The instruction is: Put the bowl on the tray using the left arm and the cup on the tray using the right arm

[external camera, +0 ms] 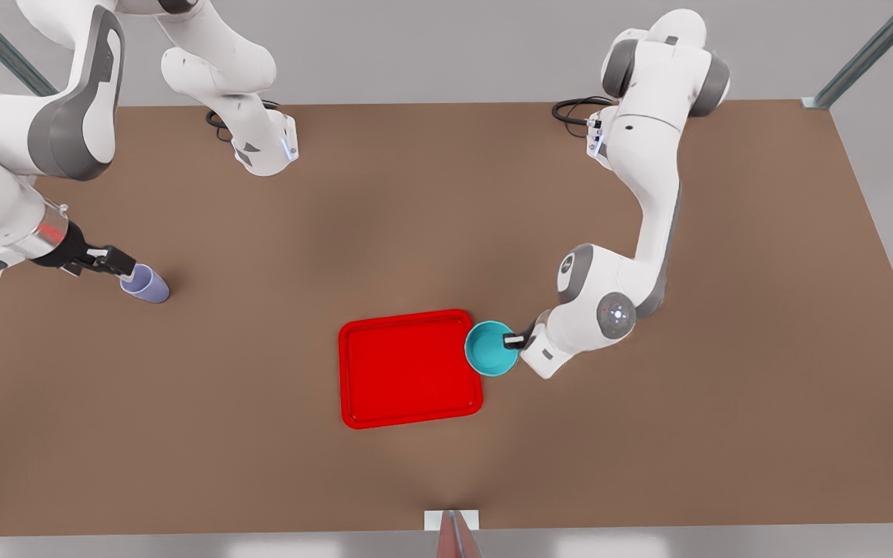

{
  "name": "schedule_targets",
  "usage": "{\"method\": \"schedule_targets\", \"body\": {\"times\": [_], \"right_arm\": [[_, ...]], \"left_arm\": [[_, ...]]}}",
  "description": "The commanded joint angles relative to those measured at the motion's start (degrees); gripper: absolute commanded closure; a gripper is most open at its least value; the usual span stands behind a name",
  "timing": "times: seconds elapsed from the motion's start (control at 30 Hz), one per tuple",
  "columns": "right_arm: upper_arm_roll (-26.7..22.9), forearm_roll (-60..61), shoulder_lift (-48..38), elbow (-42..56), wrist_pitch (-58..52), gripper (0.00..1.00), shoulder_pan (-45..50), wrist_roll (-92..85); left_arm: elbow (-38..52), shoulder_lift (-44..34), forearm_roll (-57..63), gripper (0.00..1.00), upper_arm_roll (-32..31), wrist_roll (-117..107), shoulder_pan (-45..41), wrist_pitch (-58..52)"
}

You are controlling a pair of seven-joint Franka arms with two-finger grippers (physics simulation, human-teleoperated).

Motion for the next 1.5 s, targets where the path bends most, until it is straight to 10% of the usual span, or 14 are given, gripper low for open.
{"method": "schedule_targets", "body": {"times": [0.0,0.53,0.67,0.73,0.87,1.17,1.23,1.47], "right_arm": [[0.0,0.0,0.0,0.0,0.0,0.00,0.0,0.0],[0.2,-0.4,-0.4,-0.3,-0.9,0.00,0.3,0.3],[0.2,-0.4,-0.4,-0.4,-0.9,0.00,0.3,0.0],[0.2,-0.4,-0.4,-0.3,-0.8,0.00,0.3,-1.3],[0.2,-0.4,-0.4,-0.3,-0.8,0.00,0.2,-1.9],[-0.5,-3.9,-9.5,-14.8,-0.4,0.00,-1.8,-4.3],[-0.5,-3.7,-7.6,-15.9,-0.1,0.00,-6.4,-4.5],[-0.4,-1.2,4.8,-7.6,4.1,0.00,-7.7,-5.4]], "left_arm": [[0.0,0.3,-7.4,0.79,0.0,0.1,-0.2,0.6],[0.4,7.1,-8.7,0.77,-2.5,1.5,-4.7,9.2],[1.1,8.4,-8.9,0.57,-2.5,1.5,-5.6,10.2],[1.1,8.4,-8.9,0.18,-2.5,1.5,-5.6,10.4],[1.1,8.6,-8.9,0.13,-2.5,1.6,-5.6,10.8],[8.1,-17.0,27.8,0.00,10.3,19.1,3.0,-45.2],[0.6,-23.1,30.3,0.00,-2.1,17.9,14.4,-43.2],[0.3,-20.7,31.8,0.00,-1.8,17.9,14.7,-38.5]]}}
